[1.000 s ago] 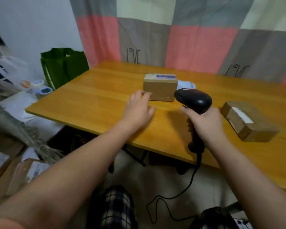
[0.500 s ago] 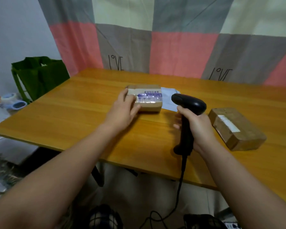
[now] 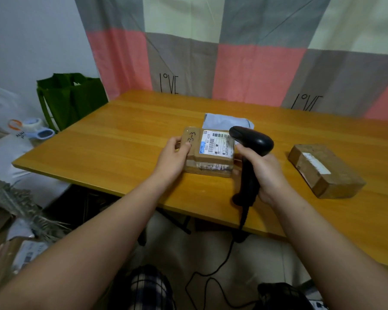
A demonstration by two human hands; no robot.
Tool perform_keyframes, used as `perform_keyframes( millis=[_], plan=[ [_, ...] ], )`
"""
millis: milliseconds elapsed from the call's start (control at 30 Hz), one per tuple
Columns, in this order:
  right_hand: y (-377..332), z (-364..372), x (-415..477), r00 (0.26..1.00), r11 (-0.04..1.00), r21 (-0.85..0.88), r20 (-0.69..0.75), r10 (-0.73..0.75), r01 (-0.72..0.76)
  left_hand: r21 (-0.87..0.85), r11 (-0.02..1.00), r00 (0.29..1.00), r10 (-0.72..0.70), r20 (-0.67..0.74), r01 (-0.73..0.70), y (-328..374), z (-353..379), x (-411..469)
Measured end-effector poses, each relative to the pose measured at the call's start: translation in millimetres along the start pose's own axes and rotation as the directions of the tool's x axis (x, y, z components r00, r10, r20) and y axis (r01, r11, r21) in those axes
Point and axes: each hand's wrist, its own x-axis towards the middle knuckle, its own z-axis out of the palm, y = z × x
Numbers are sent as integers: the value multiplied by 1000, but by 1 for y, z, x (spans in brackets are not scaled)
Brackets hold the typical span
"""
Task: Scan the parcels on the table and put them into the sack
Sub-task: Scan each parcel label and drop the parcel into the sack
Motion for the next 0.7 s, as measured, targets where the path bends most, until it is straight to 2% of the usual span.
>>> perform_keyframes(
  millis=[133,200,267,367,500,600,700],
  plan=[
    [2,-1,-11,1000,1000,13,8,-23,23,-169,986,999,20,39,-13,5,-9,-17],
    [3,-2,-16,999,999,10,1,-35,35,-168,986,999,17,51,-8,10,-12,-23],
    [4,-4,-23,999,999,4,8,-44,44,-116,991,996,76,44,-70,18,-17,-28],
    [5,-6,-34,988,985,-82,-14,-155,153,-30,979,977,204,57,-202,36,-30,-25],
    [9,5,-46,970,974,-53,121,-213,221,201,937,952,255,168,-286,48,-31,-22],
    [17,13,-51,968,977,-1,137,-212,214,191,924,943,330,32,-330,41,-20,-28],
    [20,17,-52,981,983,14,68,-183,182,-7,939,932,342,-120,-345,28,-16,-36]
  ],
)
